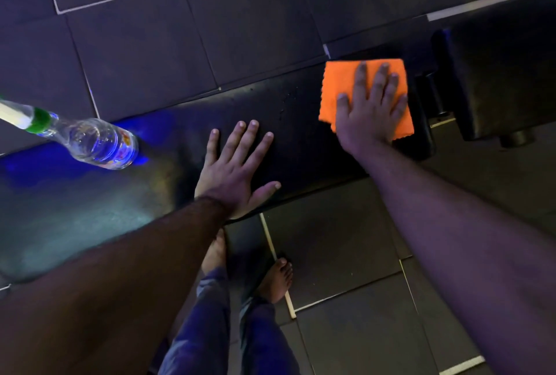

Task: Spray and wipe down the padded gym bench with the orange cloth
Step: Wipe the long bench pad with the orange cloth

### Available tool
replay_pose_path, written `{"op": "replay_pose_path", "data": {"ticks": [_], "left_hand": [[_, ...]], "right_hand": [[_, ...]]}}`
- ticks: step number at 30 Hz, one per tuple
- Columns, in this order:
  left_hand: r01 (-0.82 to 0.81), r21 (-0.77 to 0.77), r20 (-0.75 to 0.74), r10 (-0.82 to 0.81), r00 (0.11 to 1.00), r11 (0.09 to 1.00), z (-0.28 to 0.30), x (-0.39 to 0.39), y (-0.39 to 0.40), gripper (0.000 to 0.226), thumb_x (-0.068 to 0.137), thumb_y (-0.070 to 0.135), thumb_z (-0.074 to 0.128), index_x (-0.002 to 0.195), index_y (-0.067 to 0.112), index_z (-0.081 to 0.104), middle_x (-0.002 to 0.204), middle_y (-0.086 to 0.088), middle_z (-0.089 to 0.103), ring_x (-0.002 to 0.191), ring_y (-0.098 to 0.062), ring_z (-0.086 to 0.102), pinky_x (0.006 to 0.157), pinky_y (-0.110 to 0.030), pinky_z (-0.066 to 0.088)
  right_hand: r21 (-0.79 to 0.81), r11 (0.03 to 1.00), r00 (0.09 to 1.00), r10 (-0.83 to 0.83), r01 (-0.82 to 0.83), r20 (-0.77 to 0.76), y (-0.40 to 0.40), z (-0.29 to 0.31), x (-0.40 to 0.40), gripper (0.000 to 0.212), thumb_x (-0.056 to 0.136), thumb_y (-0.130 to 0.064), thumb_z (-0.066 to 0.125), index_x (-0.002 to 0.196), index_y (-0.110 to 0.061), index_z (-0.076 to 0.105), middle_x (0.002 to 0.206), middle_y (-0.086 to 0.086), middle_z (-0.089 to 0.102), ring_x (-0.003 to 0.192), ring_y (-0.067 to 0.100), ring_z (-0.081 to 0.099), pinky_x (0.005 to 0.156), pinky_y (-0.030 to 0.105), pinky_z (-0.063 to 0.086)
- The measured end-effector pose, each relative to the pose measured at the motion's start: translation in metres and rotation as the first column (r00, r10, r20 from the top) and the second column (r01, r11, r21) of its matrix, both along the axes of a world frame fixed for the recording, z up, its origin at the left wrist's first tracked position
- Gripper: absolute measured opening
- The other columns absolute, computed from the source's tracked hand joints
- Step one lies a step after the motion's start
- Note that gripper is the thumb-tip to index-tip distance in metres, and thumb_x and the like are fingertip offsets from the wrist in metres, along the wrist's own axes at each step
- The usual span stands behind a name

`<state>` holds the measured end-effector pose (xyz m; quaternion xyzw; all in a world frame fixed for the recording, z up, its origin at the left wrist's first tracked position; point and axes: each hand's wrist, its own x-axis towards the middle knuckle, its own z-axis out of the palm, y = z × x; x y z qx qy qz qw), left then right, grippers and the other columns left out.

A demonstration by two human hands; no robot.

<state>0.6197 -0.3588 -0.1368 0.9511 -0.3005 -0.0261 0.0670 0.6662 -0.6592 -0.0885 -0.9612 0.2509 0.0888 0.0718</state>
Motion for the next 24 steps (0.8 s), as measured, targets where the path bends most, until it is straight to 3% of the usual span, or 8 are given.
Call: {"op": "replay_pose_path", "data": {"ticks": [2, 4, 10, 14, 16, 20, 22, 24], "left_hand": [[0.001, -0.003, -0.009, -0.001, 1.0, 1.0, 0.001, 0.001, 0.0, 0.099, 0.097, 0.085, 0.032, 0.175, 0.03, 0.007, 0.183, -0.007, 0.006, 0.169, -0.03, 0.005, 0.131, -0.068, 0.003], [0.004, 0.003, -0.011, -0.004, 1.0, 1.0, 0.002, -0.001, 0.0, 0.097, 0.098, 0.085, 0.028, 0.175, 0.029, 0.007, 0.183, -0.007, 0.006, 0.169, -0.03, 0.005, 0.131, -0.069, 0.005], [-0.005, -0.01, -0.012, 0.005, 1.0, 1.0, 0.003, -0.002, -0.002, 0.097, 0.098, 0.085, 0.029, 0.175, 0.028, 0.011, 0.183, -0.008, 0.009, 0.169, -0.03, 0.007, 0.131, -0.068, 0.004], [-0.001, -0.011, -0.011, 0.001, 1.0, 1.0, 0.005, -0.001, -0.001, 0.099, 0.097, 0.084, 0.035, 0.175, 0.029, 0.011, 0.183, -0.007, 0.008, 0.169, -0.029, 0.006, 0.131, -0.067, 0.002], [-0.004, -0.012, -0.019, 0.004, 1.0, 1.0, 0.006, -0.001, -0.002, 0.098, 0.097, 0.084, 0.034, 0.175, 0.029, 0.01, 0.183, -0.007, 0.007, 0.169, -0.029, 0.005, 0.132, -0.067, 0.002], [-0.006, -0.008, -0.015, 0.006, 1.0, 1.0, 0.005, -0.003, -0.002, 0.097, 0.098, 0.085, 0.032, 0.175, 0.029, 0.011, 0.183, -0.007, 0.007, 0.169, -0.029, 0.006, 0.131, -0.067, 0.002], [-0.005, -0.002, -0.016, 0.005, 1.0, 1.0, 0.007, -0.003, -0.003, 0.097, 0.098, 0.084, 0.032, 0.175, 0.028, 0.012, 0.182, -0.008, 0.008, 0.169, -0.03, 0.007, 0.131, -0.068, 0.003], [-0.009, -0.007, -0.028, 0.009, 1.0, 1.0, 0.011, -0.001, -0.004, 0.097, 0.097, 0.084, 0.035, 0.175, 0.028, 0.014, 0.182, -0.008, 0.01, 0.168, -0.03, 0.008, 0.131, -0.068, 0.005]], "right_hand": [[0.005, 0.994, 0.994, 0.11, -0.11, -0.019, -0.01, 0.003, -0.036, 0.074, 0.107, -0.06, 0.023, 0.17, -0.032, -0.002, 0.179, 0.006, -0.007, 0.165, 0.032, -0.006, 0.13, 0.059, -0.001], [0.0, 0.994, 0.992, 0.113, -0.113, -0.055, -0.024, 0.002, -0.047, 0.073, 0.107, -0.06, 0.022, 0.17, -0.033, -0.004, 0.179, 0.005, -0.008, 0.165, 0.03, -0.006, 0.131, 0.06, 0.0], [-0.017, 0.984, 0.985, -0.175, 0.175, -0.002, 0.012, -0.005, 0.034, 0.077, 0.106, -0.059, 0.026, 0.171, -0.024, 0.002, 0.178, 0.018, -0.003, 0.164, 0.038, -0.002, 0.128, 0.066, 0.005], [-0.018, 0.986, 0.986, 0.166, -0.166, 0.018, 0.039, -0.002, 0.004, 0.075, 0.104, -0.058, 0.027, 0.171, -0.028, 0.008, 0.179, 0.015, 0.001, 0.165, 0.037, 0.002, 0.128, 0.064, 0.006], [-0.011, 0.981, 0.98, 0.196, -0.196, 0.014, 0.019, -0.001, -0.026, 0.075, 0.104, -0.059, 0.026, 0.17, -0.031, 0.006, 0.179, 0.01, 0.0, 0.165, 0.033, 0.003, 0.129, 0.062, 0.006], [-0.029, 0.999, 0.998, -0.024, 0.022, -0.05, -0.015, 0.0, -0.018, 0.075, 0.105, -0.06, 0.022, 0.17, -0.031, 0.002, 0.179, 0.011, -0.005, 0.165, 0.035, -0.002, 0.128, 0.067, 0.006], [-0.02, 0.985, 0.984, -0.173, 0.173, -0.032, 0.001, 0.0, 0.012, 0.075, 0.106, -0.058, 0.024, 0.17, -0.029, 0.001, 0.178, 0.014, -0.007, 0.164, 0.037, -0.005, 0.128, 0.068, 0.004], [-0.001, 0.982, 0.982, -0.188, 0.188, -0.017, 0.034, 0.0, 0.036, 0.075, 0.106, -0.057, 0.028, 0.171, -0.027, 0.003, 0.178, 0.017, -0.005, 0.164, 0.038, -0.004, 0.128, 0.067, 0.003]]}}
